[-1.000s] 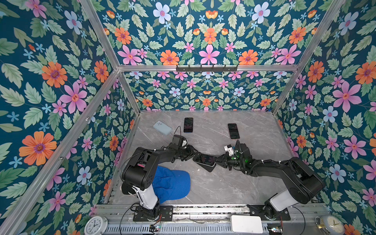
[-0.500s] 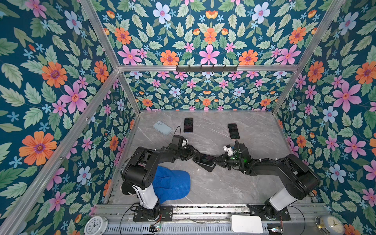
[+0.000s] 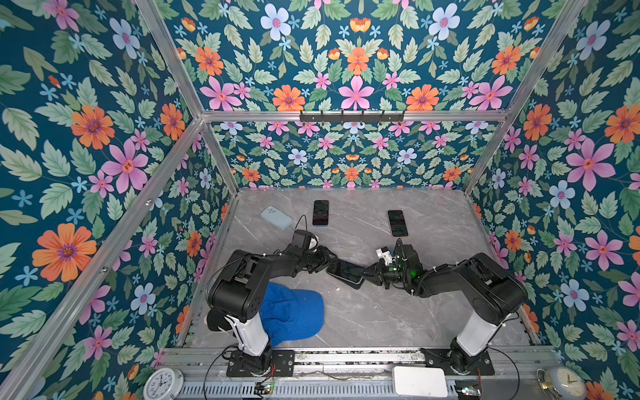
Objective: Put the phone into the phone case
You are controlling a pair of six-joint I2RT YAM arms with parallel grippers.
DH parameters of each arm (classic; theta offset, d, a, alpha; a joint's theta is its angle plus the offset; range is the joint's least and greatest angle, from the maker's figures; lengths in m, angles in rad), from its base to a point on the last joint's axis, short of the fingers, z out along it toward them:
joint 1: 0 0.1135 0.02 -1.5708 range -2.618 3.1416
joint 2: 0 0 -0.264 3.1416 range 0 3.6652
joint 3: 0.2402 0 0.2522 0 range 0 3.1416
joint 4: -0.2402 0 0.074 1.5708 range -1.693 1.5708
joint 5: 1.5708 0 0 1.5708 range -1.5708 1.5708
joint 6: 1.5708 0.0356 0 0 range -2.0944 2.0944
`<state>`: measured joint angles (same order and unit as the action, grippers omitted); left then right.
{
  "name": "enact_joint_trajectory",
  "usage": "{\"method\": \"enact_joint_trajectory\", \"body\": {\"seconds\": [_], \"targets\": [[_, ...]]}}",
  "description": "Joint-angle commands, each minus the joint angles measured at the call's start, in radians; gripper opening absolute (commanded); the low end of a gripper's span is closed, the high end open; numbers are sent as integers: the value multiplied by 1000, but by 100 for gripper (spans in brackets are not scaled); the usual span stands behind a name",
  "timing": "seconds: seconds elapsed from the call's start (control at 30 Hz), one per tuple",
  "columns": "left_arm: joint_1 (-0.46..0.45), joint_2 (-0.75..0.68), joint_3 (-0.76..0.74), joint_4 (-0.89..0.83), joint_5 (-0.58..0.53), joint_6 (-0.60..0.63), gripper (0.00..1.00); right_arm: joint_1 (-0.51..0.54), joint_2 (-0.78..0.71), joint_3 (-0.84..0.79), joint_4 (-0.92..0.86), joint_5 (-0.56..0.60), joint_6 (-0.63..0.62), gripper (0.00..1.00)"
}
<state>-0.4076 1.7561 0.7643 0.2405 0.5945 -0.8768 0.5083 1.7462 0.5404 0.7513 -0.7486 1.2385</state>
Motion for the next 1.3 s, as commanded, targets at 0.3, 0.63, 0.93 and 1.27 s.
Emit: {"method": "enact_joint_trajectory", "body": {"seconds": [0.3,0.63,0.93,1.27], "targets": [[-2,-13,-18,-47,-10,-15,49,2,16,20,-130,12,-21,0],[-2,-20,-24,-46,-17,-17,49,2,10,44,-223,5,-41,13],[-1,-21,-23,-56,-20,-9,49,17,-33,115,-463,29,-113,32],[2,-34,-22,-85,-30,9,49,44,-58,252,-806,76,-242,40]]}}
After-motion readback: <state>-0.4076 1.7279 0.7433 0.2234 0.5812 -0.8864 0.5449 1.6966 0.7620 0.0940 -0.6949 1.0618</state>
